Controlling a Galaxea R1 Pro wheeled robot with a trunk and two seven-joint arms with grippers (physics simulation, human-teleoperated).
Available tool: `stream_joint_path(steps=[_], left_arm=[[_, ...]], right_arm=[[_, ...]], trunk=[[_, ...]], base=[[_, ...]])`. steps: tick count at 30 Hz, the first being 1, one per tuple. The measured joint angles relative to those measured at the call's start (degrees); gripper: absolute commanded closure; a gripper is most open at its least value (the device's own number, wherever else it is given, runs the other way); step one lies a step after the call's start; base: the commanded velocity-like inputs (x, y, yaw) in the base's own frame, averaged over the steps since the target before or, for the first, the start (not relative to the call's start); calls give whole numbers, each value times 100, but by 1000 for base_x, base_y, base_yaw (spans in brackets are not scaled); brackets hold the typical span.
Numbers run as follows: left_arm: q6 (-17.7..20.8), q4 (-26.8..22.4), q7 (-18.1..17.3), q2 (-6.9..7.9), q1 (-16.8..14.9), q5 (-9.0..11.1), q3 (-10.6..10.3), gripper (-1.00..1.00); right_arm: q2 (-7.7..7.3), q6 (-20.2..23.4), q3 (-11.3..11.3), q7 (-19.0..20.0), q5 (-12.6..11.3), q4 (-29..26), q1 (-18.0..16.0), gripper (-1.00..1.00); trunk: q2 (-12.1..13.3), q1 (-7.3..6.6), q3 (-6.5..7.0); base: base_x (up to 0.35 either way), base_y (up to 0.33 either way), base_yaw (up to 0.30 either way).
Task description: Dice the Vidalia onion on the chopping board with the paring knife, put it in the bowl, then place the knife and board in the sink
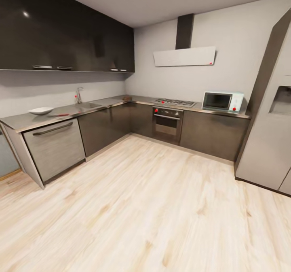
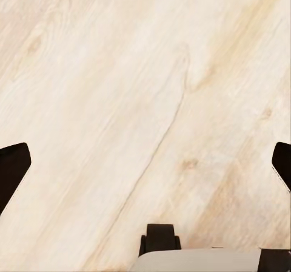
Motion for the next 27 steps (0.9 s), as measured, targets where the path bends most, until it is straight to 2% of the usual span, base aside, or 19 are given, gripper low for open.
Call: stream_joint_path(steps=[16, 27], left_arm=[[0, 5, 0, -2, 0, 0, 0, -100], [0, 6, 0, -5, 0, -5, -1, -100]], right_arm=[[8, 0, 6, -7, 7, 0, 0, -100], [9, 0, 5, -8, 8, 0, 0, -100]], trunk=[[0, 0, 0], [0, 0, 0]], base=[[325, -2, 0], [309, -92, 3]])
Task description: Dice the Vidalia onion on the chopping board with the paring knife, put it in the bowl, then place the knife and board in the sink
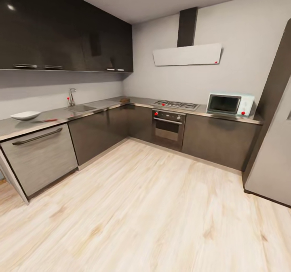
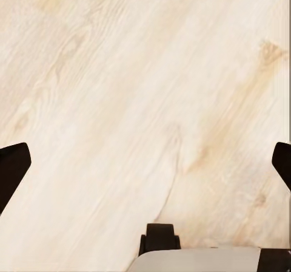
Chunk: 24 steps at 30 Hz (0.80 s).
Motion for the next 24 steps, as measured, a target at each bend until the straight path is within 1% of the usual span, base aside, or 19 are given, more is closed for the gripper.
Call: stream_joint_path(steps=[17, 24], left_arm=[[0, 0, 0, -1, 0, -3, -3, -100], [0, 0, 0, -4, 2, -3, -2, -100]], right_arm=[[0, 0, -7, 0, 0, 0, 0, -100], [0, 0, -7, 0, 0, 0, 0, -100]], trunk=[[0, 0, 0], [0, 0, 0]], base=[[296, -172, 101], [294, -180, 193]])
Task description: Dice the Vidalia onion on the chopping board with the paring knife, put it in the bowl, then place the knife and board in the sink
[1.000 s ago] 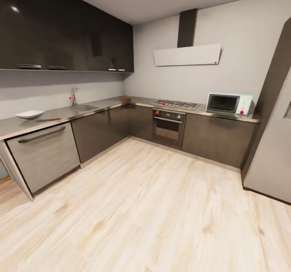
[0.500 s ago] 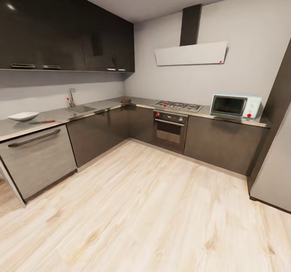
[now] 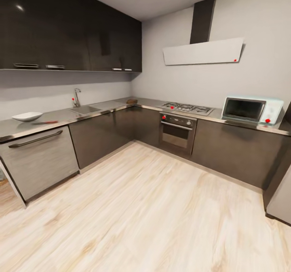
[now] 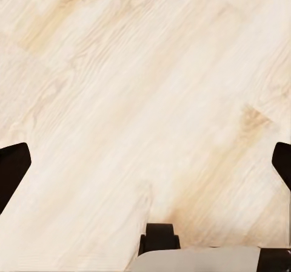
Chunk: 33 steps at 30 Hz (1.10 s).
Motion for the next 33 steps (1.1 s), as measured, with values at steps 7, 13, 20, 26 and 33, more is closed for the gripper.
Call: stream_joint_path(steps=[7, 13, 20, 26, 33], left_arm=[[0, 0, 0, 2, 0, 0, 2, -100], [0, 0, 0, 3, -1, 0, 1, -100], [0, 0, 0, 0, -2, 0, 0, -100], [0, 0, 0, 0, -1, -7, -2, -100], [0, 0, 0, -2, -2, -4, -4, -100]], right_arm=[[0, 0, 0, 0, 0, 0, 0, -100], [0, 0, 0, 0, 0, 0, 0, -100], [-2, 0, 0, 2, 0, 0, 0, -100], [-3, 0, 8, 8, 0, 0, 0, -100], [-32, 0, 20, 15, 17, 8, 0, -100]], trunk=[[0, 0, 0], [0, 0, 0], [0, 0, 0], [0, 0, 0], [0, 0, 0]], base=[[294, -181, 276], [294, -183, 282], [294, -184, 241], [294, -184, 54], [294, -184, 3]])
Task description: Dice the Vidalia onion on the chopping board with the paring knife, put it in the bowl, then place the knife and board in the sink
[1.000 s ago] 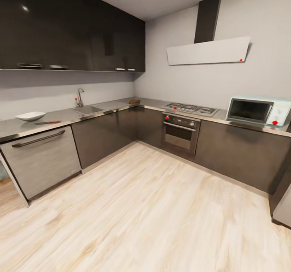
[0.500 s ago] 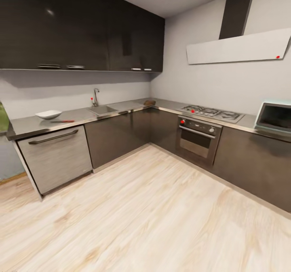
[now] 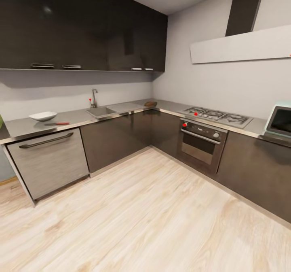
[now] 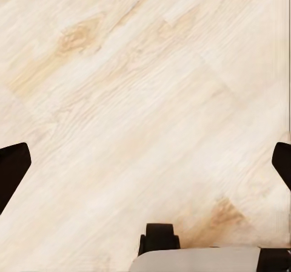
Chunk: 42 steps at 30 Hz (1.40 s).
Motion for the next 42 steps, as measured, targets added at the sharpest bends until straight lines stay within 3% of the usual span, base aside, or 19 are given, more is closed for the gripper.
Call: stream_joint_path(steps=[42], left_arm=[[0, 16, 0, -6, 0, 0, 0, -100]], right_arm=[[-3, -4, 12, 24, 15, 10, 0, -100]], trunk=[[0, 0, 0]], base=[[294, -20, 0]])
